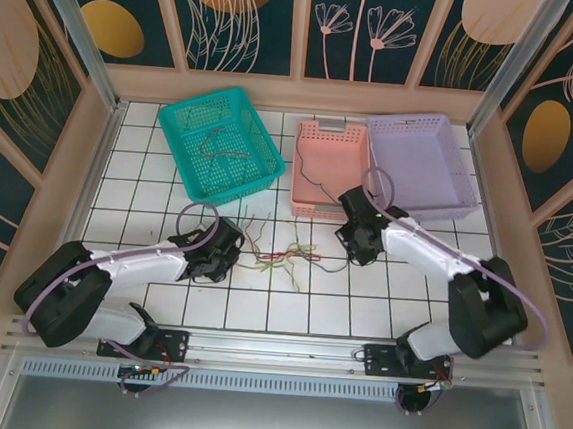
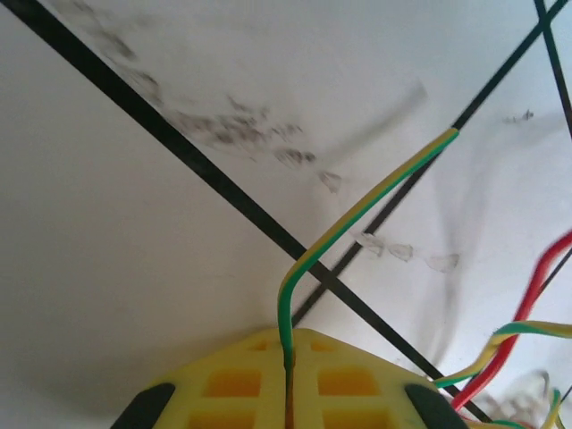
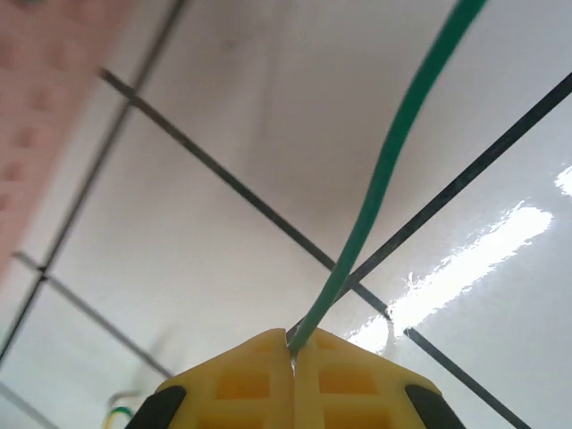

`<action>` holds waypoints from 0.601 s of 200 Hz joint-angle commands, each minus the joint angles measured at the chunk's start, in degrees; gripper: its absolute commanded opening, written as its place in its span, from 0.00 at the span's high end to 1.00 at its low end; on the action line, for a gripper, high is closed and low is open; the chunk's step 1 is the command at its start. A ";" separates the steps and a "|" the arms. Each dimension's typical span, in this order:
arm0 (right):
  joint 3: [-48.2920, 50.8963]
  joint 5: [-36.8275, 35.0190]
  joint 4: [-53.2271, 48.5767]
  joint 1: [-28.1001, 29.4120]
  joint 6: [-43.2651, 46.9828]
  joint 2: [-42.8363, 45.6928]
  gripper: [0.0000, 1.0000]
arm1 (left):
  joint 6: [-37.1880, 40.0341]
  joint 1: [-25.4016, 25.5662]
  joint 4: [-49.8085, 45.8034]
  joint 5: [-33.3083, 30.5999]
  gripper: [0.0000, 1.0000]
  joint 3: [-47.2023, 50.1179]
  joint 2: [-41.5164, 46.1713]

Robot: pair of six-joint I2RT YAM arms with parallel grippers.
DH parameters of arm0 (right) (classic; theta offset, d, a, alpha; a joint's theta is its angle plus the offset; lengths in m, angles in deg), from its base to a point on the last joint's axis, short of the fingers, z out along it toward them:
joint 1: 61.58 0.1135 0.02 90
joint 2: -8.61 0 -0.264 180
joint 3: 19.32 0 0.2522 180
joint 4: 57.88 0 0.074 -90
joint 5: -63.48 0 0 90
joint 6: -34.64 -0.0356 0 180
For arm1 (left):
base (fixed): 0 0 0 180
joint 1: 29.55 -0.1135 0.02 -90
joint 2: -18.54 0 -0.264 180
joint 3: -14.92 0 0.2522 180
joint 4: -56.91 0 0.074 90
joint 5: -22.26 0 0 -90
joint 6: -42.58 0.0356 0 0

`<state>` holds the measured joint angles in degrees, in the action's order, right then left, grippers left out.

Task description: Untangle the cables

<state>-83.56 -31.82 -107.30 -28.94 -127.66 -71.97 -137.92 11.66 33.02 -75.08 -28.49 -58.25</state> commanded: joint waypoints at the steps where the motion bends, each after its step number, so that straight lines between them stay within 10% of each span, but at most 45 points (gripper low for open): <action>1: 0.91 -5.51 -4.54 -0.76 8.92 6.07 1.00 | -0.54 -0.58 -4.60 -3.69 0.96 1.83 2.77; 90: -5.62 -15.22 -9.85 -4.50 33.58 17.87 1.00 | -0.63 -0.71 -6.56 -5.82 0.97 1.53 4.63; 120: -7.81 -12.42 -5.90 -5.83 37.25 19.32 1.00 | 3.76 -0.78 -9.83 -8.63 0.65 -3.70 6.51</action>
<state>-88.21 -43.47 -114.56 -33.94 -96.16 -54.07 -137.50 11.31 27.33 -79.89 -27.20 -54.10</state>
